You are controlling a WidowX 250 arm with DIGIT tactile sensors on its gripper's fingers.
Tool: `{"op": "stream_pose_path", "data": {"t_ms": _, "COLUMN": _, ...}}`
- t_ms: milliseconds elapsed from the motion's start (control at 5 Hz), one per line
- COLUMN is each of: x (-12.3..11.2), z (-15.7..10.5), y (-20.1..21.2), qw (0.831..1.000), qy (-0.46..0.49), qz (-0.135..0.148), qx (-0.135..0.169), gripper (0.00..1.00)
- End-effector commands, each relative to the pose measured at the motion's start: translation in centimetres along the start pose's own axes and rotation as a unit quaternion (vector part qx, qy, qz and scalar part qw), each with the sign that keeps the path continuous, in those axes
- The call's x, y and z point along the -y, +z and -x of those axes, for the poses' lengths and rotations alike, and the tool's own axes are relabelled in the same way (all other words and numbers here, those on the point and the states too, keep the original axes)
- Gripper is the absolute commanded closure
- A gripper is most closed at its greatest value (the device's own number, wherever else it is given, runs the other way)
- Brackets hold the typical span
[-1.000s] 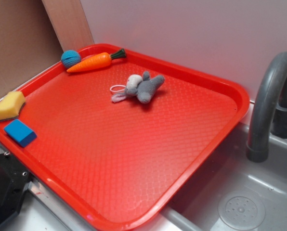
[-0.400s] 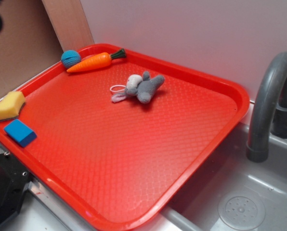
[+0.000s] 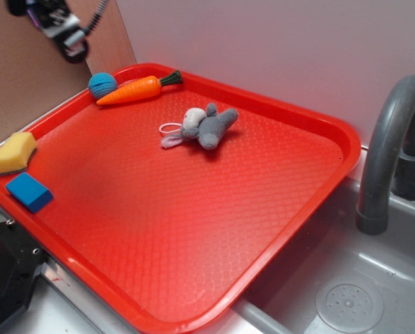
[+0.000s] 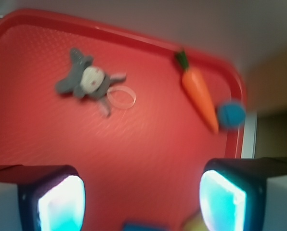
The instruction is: Grab the carrot.
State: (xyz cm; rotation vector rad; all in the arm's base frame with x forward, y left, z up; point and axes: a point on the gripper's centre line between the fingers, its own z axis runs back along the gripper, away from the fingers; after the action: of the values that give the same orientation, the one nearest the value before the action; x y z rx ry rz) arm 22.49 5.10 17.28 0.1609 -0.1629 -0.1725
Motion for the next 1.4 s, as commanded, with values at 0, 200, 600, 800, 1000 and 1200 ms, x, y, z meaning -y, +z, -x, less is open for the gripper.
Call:
{"op": "stream_pose_path", "data": {"t_ms": 0, "x": -3.3, "z": -3.7, "y": -5.1, "qw": 0.993, "qy": -0.111, "qz": -0.011, "qx": 0.04, "gripper": 0.0}}
{"op": "stream_pose_path", "data": {"t_ms": 200, "x": -4.6, "z": -5.3, "y": -8.2, "qw": 0.995, "qy": -0.099, "qz": 0.0, "qx": 0.028, "gripper": 0.0}}
{"op": "stream_pose_path", "data": {"t_ms": 600, "x": -7.1, "z": -7.2, "y": -13.2, "qw": 0.998, "qy": -0.06, "qz": -0.012, "qx": -0.019, "gripper": 0.0}}
{"op": "stream_pose_path", "data": {"t_ms": 800, "x": -8.3, "z": -6.6, "y": -14.9, "qw": 0.998, "qy": -0.05, "qz": -0.026, "qx": -0.041, "gripper": 0.0}}
{"op": "stream_pose_path", "data": {"t_ms": 1000, "x": -9.7, "z": -5.3, "y": -16.2, "qw": 0.997, "qy": -0.035, "qz": -0.038, "qx": -0.065, "gripper": 0.0}}
{"op": "stream_pose_path", "data": {"t_ms": 1200, "x": -10.5, "z": -4.4, "y": -17.4, "qw": 0.996, "qy": -0.035, "qz": -0.028, "qx": -0.078, "gripper": 1.0}}
